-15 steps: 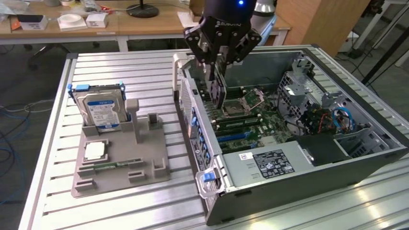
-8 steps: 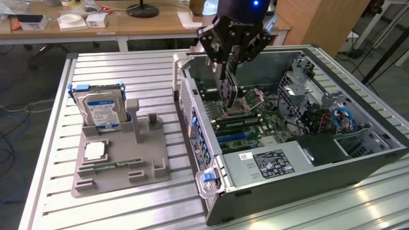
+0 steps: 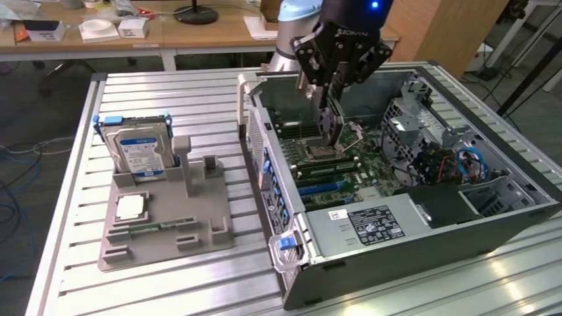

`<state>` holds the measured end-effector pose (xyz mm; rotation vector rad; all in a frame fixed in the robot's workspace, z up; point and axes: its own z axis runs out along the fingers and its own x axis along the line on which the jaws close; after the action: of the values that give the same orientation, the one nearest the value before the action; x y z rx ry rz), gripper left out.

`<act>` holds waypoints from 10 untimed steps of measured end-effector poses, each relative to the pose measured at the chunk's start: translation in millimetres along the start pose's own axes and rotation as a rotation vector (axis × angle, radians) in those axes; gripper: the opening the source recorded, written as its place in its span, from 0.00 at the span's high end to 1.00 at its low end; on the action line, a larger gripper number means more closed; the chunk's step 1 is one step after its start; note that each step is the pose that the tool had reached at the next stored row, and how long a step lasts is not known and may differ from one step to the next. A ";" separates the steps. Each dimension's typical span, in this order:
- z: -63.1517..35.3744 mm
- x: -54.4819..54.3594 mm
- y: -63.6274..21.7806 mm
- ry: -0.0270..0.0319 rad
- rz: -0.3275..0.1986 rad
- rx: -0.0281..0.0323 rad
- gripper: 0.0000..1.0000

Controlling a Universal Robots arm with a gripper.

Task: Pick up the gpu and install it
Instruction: 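Pick up the gpu and move the gpu toward the slot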

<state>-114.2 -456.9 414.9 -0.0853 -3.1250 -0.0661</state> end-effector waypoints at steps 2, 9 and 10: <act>-0.1 -6.7 0.4 0.0007 0.000 0.0000 0.74; -0.4 -28.5 1.6 0.0029 0.000 0.0001 0.74; -0.4 -31.7 1.7 0.0032 0.000 0.0001 0.74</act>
<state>-82.4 -456.9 414.8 -0.0853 -3.1218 -0.0660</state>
